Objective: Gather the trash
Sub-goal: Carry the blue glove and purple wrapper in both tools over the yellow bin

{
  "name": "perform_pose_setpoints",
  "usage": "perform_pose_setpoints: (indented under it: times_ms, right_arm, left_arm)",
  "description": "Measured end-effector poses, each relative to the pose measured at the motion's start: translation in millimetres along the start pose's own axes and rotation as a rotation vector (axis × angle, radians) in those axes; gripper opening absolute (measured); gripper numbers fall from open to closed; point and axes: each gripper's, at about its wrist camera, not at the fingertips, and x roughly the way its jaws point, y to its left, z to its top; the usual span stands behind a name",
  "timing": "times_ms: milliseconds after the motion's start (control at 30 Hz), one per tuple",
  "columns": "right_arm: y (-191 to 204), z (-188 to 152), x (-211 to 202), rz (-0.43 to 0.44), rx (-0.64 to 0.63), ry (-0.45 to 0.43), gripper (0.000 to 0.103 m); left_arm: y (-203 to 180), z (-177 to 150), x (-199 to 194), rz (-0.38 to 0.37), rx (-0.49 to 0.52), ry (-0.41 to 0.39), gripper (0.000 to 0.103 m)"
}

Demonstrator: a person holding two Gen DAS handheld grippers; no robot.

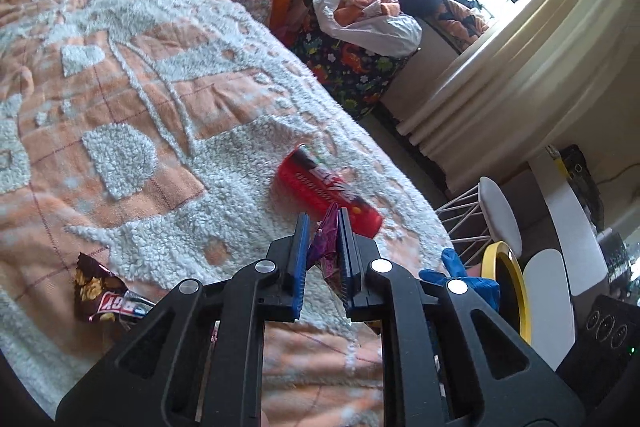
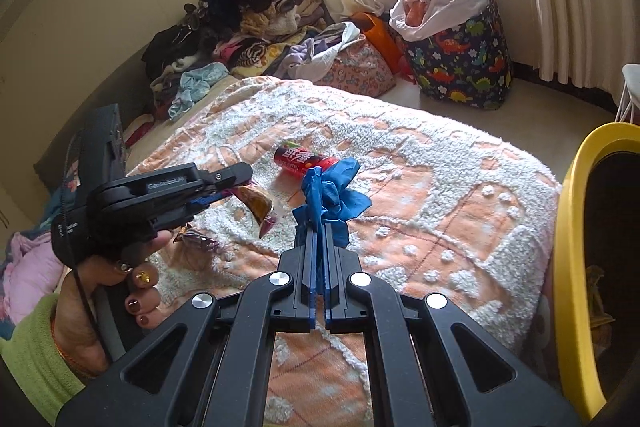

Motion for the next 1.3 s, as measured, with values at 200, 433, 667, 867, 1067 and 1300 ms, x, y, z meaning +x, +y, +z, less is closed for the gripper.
perform_pose_setpoints:
  times_ms: [200, 433, 667, 867, 1067, 1300]
  right_arm:
    - [-1.8, 4.0, -18.4, -0.005, -0.007, -0.031, 0.002]
    - [-3.4, 5.5, -38.9, -0.014, -0.008, -0.065, 0.002]
    - [-5.9, 6.8, -57.1, -0.023, -0.008, -0.095, 0.002]
    - [-8.7, 6.4, -72.6, -0.035, -0.004, -0.117, 0.002]
    - [-18.4, 6.9, -86.0, -0.048, 0.011, -0.14, 0.003]
    - [-28.9, 9.4, -105.7, -0.059, 0.034, -0.18, 0.002]
  left_arm:
    - [-20.6, -1.3, -11.1, -0.019, 0.048, -0.023, 0.009]
    - [-39.1, 0.0, -20.9, -0.044, 0.082, -0.042, 0.009]
    - [-58.2, -3.1, -28.5, -0.064, 0.118, -0.054, 0.009]
    - [-74.2, -6.3, -29.5, -0.079, 0.153, -0.049, 0.009]
    - [-88.6, -11.6, -29.7, -0.09, 0.182, -0.044, 0.009]
    - [-109.7, -17.6, -30.6, -0.099, 0.228, -0.042, 0.009]
